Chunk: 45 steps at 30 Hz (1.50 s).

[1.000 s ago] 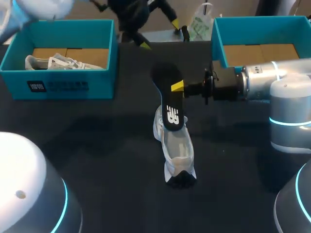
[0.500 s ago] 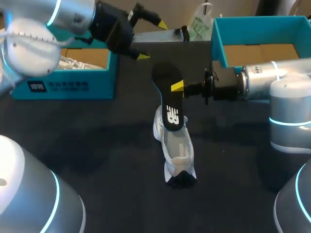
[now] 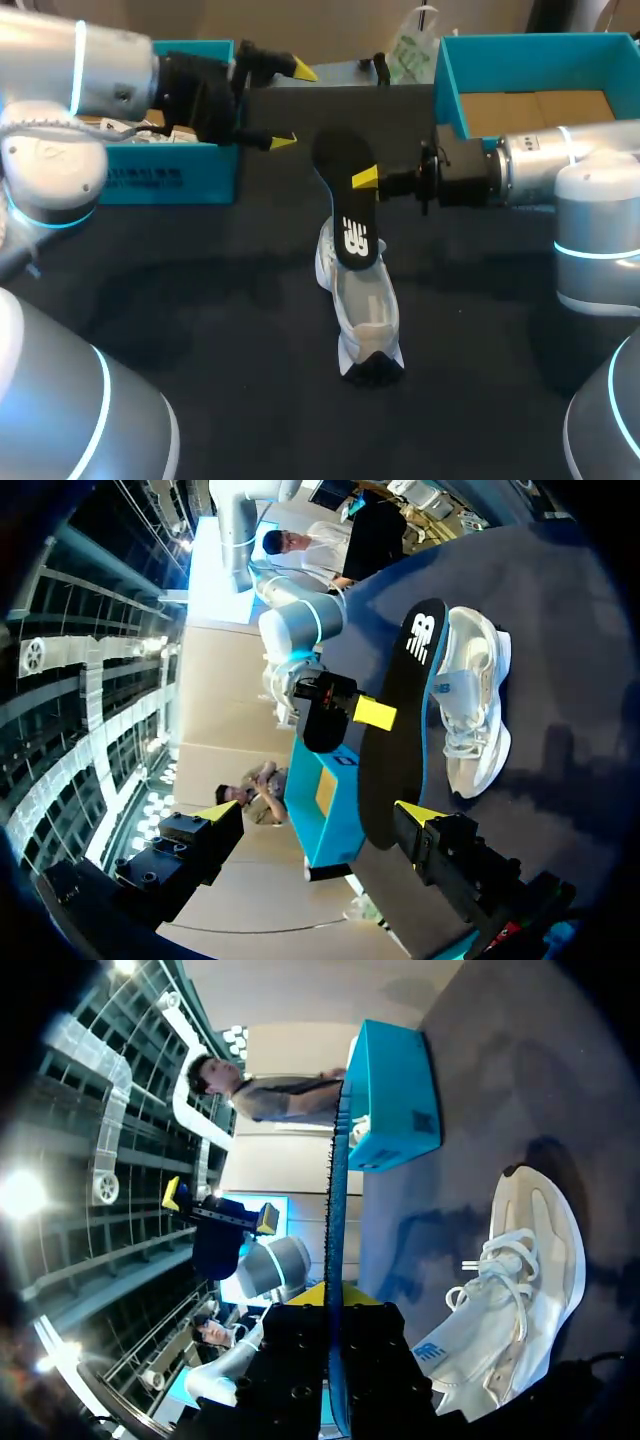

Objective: Take the shoe out of the shoebox, open the shoe tongue, remove and reinsert the insole, then place the shoe into the shoebox

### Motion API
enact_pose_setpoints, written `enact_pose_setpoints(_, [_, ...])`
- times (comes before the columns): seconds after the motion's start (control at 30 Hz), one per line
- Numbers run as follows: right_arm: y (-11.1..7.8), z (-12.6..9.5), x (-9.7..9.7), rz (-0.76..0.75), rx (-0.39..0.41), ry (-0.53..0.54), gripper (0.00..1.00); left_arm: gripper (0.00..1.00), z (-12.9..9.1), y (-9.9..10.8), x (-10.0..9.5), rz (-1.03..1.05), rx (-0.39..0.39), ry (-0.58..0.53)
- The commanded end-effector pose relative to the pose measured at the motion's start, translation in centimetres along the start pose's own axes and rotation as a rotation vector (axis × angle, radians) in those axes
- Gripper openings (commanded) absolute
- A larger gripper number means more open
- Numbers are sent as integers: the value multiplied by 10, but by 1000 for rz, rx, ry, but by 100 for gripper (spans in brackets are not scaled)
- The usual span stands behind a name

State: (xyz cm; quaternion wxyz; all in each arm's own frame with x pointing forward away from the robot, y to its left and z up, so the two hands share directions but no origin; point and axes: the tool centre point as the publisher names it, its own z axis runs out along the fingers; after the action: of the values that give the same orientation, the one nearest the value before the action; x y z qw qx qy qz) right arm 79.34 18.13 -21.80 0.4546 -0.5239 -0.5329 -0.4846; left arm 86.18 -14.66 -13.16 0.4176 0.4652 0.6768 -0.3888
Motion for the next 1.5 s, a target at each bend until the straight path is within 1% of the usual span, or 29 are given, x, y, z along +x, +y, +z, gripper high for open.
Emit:
enact_pose_setpoints(0.03, [-1,1,-1,0,-3,1,0,100,-3,-4,6,4,-5,-157])
enact_pose_setpoints(0.1, [-1,1,-1,0,-3,1,0,100,-3,-4,6,4,-5,-157])
enact_pose_setpoints(0.23, [-1,1,-1,0,-3,1,0,100,9,-1,29,46,-19,-216])
enact_pose_setpoints(0.3, [-1,1,-1,0,-3,1,0,100,10,-1,37,51,17,-285])
enact_pose_setpoints(0.37, [-1,1,-1,0,-3,1,0,100,12,1,43,88,28,-243])
enact_pose_setpoints(0.73, [-1,1,-1,0,-3,1,0,100,12,1,43,88,28,-243])
enact_pose_setpoints(0.9, [-1,1,-1,0,-3,1,0,100,24,1,64,73,-14,-254])
enact_pose_setpoints(1.0, [-1,1,-1,0,-3,1,0,100,31,3,74,59,-19,-249])
enact_pose_setpoints(1.03, [-1,1,-1,0,-3,1,0,100,32,2,75,45,-8,-257])
enact_pose_setpoints(1.2, [-1,1,-1,0,-3,1,0,100,41,-3,78,30,-4,-282])
enact_pose_setpoints(1.5, [-1,1,-1,0,-3,1,0,100,66,-12,75,29,7,-311])
